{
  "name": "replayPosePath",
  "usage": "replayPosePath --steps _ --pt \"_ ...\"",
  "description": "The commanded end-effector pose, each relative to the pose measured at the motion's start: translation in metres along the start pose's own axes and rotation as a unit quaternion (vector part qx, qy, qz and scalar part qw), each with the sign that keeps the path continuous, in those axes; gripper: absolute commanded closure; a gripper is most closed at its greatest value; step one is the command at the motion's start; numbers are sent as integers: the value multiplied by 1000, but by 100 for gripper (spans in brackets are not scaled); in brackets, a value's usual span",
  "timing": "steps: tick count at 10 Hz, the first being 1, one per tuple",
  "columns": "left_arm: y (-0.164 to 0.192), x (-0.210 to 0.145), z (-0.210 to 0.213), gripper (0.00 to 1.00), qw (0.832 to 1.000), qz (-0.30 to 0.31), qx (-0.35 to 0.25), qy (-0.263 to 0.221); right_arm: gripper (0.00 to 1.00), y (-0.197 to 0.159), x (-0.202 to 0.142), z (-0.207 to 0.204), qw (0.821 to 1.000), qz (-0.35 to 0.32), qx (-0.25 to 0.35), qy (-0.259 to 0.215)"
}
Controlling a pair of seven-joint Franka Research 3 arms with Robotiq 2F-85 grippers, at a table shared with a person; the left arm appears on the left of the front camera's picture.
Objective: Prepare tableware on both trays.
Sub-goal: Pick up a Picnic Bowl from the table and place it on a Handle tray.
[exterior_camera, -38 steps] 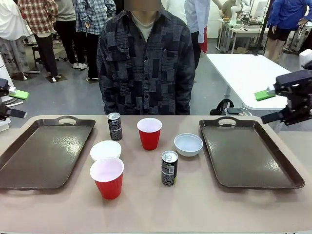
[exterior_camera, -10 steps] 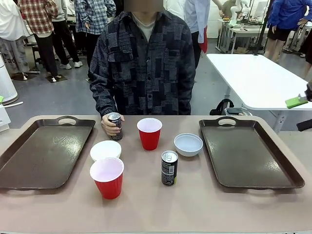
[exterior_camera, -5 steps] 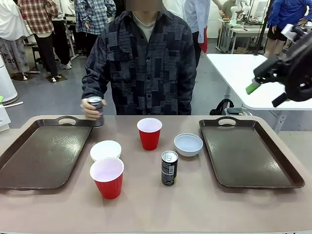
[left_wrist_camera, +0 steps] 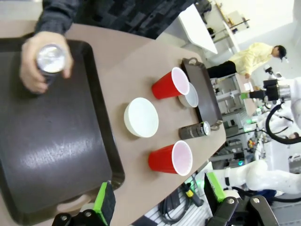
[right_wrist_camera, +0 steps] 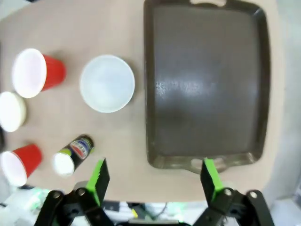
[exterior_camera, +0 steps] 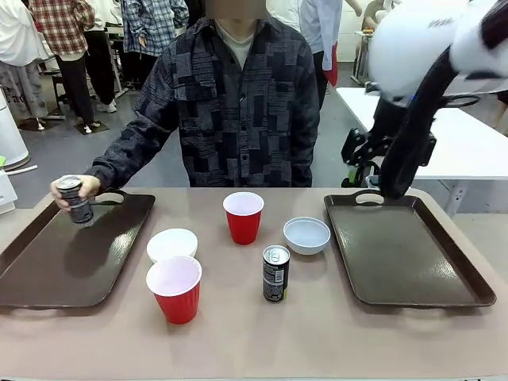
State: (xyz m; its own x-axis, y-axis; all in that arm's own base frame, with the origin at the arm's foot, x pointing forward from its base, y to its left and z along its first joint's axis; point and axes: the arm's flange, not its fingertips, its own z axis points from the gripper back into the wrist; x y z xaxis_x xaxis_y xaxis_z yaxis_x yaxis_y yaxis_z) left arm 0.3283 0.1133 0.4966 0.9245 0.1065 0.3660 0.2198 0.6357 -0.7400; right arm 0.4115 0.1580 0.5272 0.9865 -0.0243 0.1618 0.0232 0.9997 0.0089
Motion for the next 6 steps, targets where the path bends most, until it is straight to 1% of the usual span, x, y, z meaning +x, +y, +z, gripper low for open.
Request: replayPosePath --steps 1,2,3,6 --pt "-1 2 0 0 1000 2 -7 -6 0 12 16 -3 1000 -12 -4 5" --pt "-1 2 0 0 1000 2 -7 -6 0 7 11 5 997 0 82 5" --pt "-1 2 0 0 1000 2 -7 -6 0 11 5 -8 1000 0 -10 6" --pt "-1 2 0 0 1000 2 -7 -6 0 11 5 -8 1000 0 -10 6"
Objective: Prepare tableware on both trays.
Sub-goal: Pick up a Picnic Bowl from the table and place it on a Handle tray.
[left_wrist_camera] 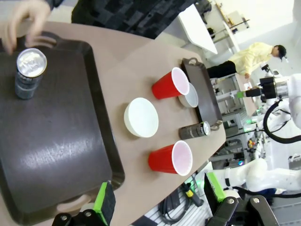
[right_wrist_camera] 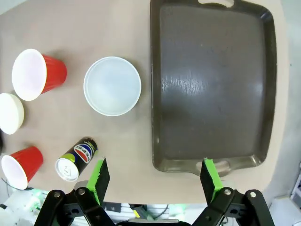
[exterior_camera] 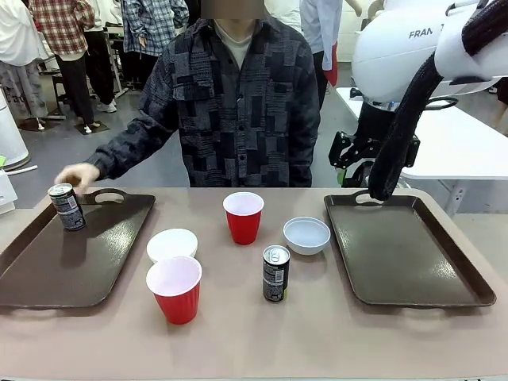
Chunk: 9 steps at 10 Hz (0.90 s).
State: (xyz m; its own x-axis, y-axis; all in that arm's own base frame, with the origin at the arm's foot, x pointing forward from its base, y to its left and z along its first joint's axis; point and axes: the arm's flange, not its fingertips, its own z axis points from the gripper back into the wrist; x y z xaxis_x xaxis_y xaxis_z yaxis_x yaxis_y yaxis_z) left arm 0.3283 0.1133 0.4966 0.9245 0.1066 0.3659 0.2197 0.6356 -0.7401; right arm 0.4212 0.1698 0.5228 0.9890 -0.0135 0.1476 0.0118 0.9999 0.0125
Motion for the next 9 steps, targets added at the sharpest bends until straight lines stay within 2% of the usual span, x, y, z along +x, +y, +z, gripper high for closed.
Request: replayPosePath --steps 1,2,3,5,7,9 --pt "-1 2 0 0 1000 2 -7 -6 0 1 0 0 1000 -2 2 0" --pt "-1 2 0 0 1000 2 -7 -6 0 14 23 -23 1000 -1 -4 30" --pt "-1 2 0 0 1000 2 -7 -6 0 32 48 -53 999 6 0 40" --pt "-1 2 0 0 1000 2 -7 -6 0 48 78 -102 997 16 7 72" --pt "-1 2 0 0 1000 2 -7 -6 0 50 92 -144 997 10 7 82" --pt "-1 2 0 0 1000 2 -7 -6 0 44 91 -167 997 4 3 82"
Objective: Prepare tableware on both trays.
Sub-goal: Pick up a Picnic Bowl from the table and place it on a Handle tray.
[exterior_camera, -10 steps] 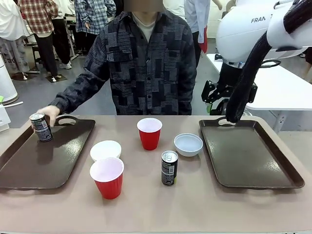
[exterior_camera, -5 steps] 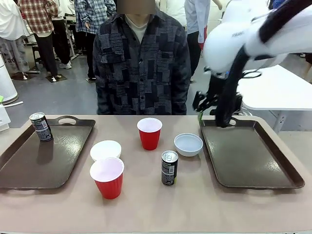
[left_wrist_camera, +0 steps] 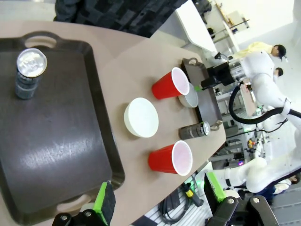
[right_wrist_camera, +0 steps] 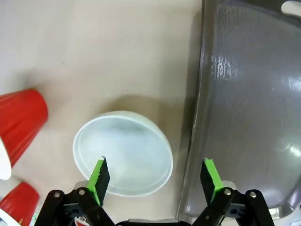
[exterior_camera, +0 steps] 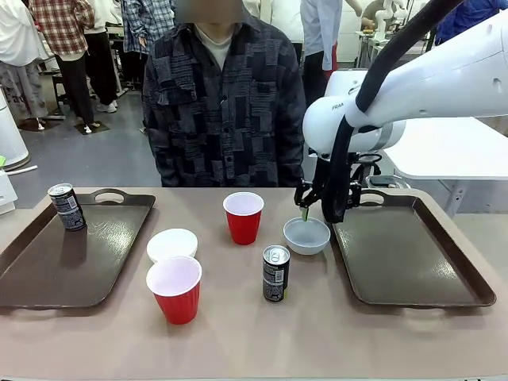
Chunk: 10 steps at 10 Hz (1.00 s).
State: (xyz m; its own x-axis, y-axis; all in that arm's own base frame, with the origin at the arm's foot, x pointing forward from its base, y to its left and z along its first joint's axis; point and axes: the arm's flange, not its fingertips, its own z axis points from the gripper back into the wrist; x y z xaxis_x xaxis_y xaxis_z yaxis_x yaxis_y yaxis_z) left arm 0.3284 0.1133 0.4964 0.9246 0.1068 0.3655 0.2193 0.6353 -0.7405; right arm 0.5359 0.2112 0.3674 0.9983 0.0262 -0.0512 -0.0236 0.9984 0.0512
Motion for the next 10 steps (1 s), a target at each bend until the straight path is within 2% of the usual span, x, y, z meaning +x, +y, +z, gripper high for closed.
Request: replayPosePath --steps 1,2,3,4,5,6,7,8,9,10 --pt "-1 2 0 0 1000 2 -7 -6 0 -1 1 -4 1000 -12 -15 -17" --pt "-1 2 0 0 1000 2 -7 -6 0 -3 2 -10 1000 -11 -10 -13" --pt "-1 2 0 0 1000 2 -7 -6 20 -4 1 -14 1000 -9 -9 -4" --pt "-1 2 0 0 1000 2 -7 -6 20 -3 1 -14 1000 -8 -9 0" --pt "-1 2 0 0 1000 2 -7 -6 40 -4 0 -14 1000 -5 -12 2" --pt "-1 2 0 0 1000 2 -7 -6 24 -3 0 -19 1000 -3 -17 8" --pt "-1 2 0 0 1000 2 -7 -6 60 -2 0 -22 1000 -2 -20 11" --pt "-1 2 0 0 1000 2 -7 -6 44 -2 0 -22 1000 -1 -22 12" --pt "-1 2 0 0 1000 2 -7 -6 80 -2 -1 -23 1000 -1 -23 13" --pt "-1 2 0 0 1000 2 -7 -6 64 -2 -2 -23 1000 -1 -25 15"
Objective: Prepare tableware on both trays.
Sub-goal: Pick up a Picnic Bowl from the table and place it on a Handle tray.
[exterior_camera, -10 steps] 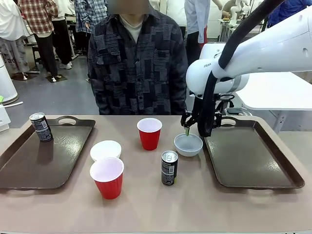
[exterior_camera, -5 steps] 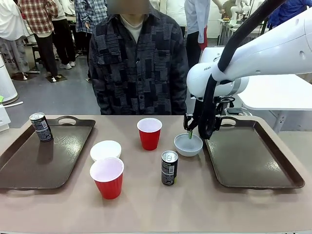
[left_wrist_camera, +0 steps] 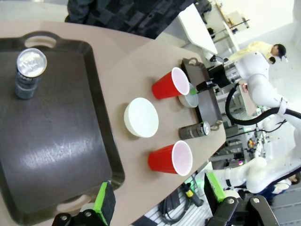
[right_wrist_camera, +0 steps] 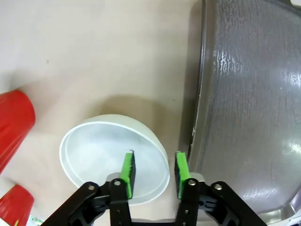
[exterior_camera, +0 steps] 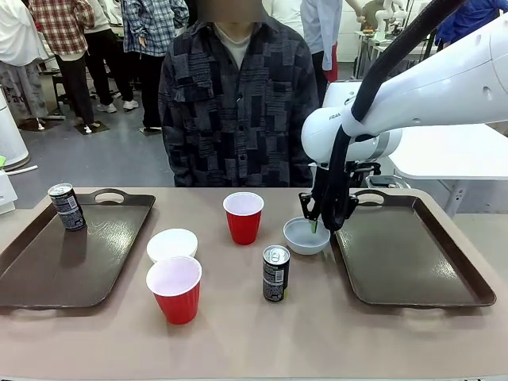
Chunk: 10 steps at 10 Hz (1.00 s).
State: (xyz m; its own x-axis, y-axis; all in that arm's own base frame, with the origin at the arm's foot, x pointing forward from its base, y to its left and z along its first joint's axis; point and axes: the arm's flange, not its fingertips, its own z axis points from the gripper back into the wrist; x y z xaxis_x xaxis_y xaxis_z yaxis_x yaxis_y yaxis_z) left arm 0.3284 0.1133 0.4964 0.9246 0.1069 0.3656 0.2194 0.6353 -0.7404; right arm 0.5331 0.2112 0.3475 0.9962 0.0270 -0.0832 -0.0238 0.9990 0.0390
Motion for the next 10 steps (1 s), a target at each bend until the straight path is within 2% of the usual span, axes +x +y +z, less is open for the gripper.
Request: replayPosePath --steps 1,2,3,5,6,8,9,10 --pt "-1 2 0 0 1000 2 -7 -6 100 -1 0 -3 1000 -2 -21 1" --pt "-1 2 0 0 1000 2 -7 -6 84 0 -1 -2 1000 -2 -22 1" --pt "-1 2 0 0 1000 2 -7 -6 100 0 -2 -1 1000 -1 -23 -1" --pt "-1 2 0 0 1000 2 -7 -6 100 0 -6 6 1000 -2 -24 -4" --pt "-1 2 0 0 1000 2 -7 -6 100 -1 -20 21 999 4 -41 1" --pt "-1 2 0 0 1000 2 -7 -6 100 -12 -67 85 998 30 -51 -24" --pt "-1 2 0 0 1000 2 -7 -6 100 -31 -93 118 997 35 -68 -29" --pt "-1 2 0 0 1000 2 -7 -6 100 -64 -119 148 997 23 -67 -42"
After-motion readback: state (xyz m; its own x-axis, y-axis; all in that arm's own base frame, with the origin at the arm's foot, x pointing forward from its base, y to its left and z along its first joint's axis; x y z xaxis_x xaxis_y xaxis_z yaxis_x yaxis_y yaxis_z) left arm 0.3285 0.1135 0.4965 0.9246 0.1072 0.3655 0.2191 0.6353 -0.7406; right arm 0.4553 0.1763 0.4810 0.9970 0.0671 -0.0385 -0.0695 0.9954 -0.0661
